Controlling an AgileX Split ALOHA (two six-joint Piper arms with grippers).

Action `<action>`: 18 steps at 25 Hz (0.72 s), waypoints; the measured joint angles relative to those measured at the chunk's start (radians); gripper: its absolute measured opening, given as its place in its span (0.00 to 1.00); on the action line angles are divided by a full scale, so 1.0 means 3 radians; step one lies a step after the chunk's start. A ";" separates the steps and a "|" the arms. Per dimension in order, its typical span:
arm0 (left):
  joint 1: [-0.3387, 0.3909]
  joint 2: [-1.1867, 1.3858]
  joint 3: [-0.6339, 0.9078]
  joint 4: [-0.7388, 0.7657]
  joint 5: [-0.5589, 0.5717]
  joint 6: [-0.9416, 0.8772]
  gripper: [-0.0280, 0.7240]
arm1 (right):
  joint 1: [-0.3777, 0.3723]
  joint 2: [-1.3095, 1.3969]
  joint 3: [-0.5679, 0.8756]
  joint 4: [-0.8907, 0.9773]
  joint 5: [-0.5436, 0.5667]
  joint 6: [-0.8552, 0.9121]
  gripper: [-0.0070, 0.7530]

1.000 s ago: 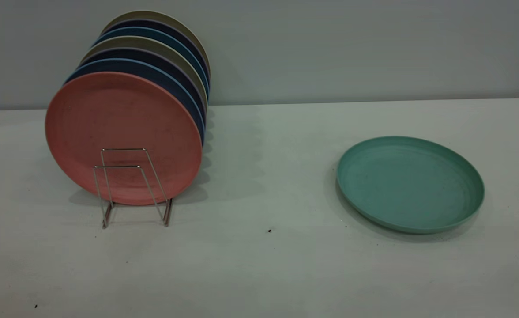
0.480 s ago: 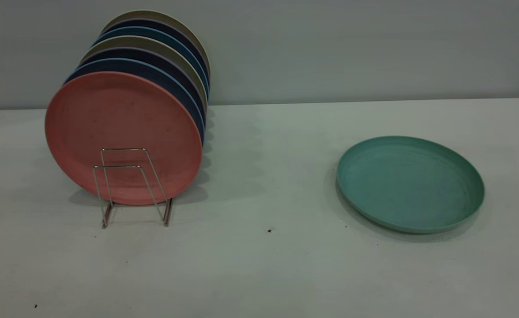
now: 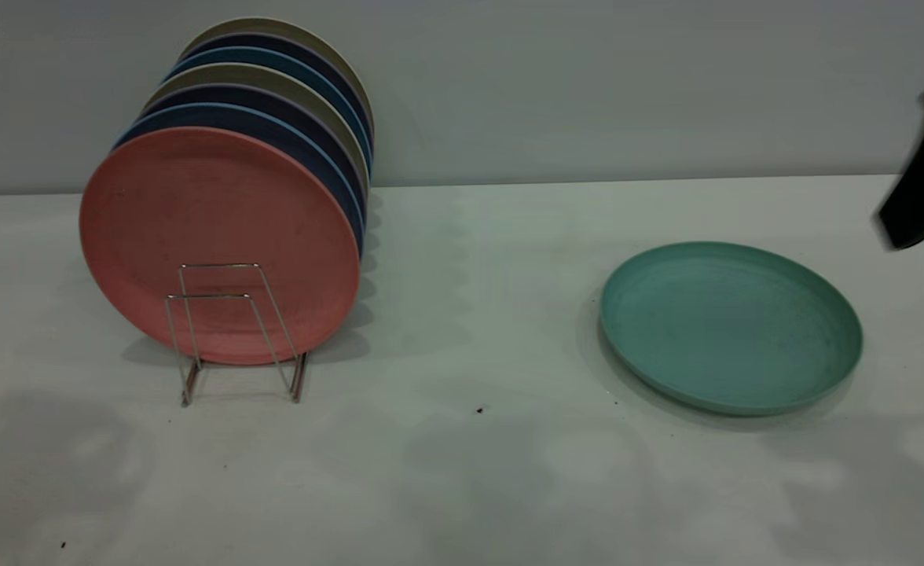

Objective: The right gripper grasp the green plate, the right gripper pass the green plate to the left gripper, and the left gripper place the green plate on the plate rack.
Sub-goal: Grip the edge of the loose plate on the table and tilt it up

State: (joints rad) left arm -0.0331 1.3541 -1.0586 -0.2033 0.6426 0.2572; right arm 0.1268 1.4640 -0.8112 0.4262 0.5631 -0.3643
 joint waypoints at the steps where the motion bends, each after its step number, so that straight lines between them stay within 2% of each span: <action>1: 0.0000 0.0119 -0.0057 -0.0199 -0.0013 0.0137 0.83 | 0.0000 0.0158 -0.0060 0.0069 -0.0031 -0.0092 0.75; 4: 0.0000 0.0407 -0.0164 -0.0782 -0.0044 0.0632 0.83 | -0.0031 0.0563 -0.0241 0.0245 -0.0106 -0.0255 0.75; 9: -0.0118 0.0741 -0.0188 -0.1577 -0.0121 0.1320 0.83 | -0.0286 0.1072 -0.0504 0.0471 -0.0063 -0.0467 0.75; 13: -0.0423 0.0985 -0.0190 -0.1938 -0.0277 0.1620 0.83 | -0.0584 0.1382 -0.0655 0.0921 0.0058 -0.0869 0.75; 18: -0.0835 0.1380 -0.0210 -0.2239 -0.0475 0.1688 0.83 | -0.0972 0.1812 -0.0700 0.1786 0.0256 -0.1563 0.75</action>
State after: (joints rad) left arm -0.2835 1.7682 -1.1217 -0.8751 0.5001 0.7636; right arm -0.1649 2.0075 -1.0211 0.9620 0.6399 -0.8334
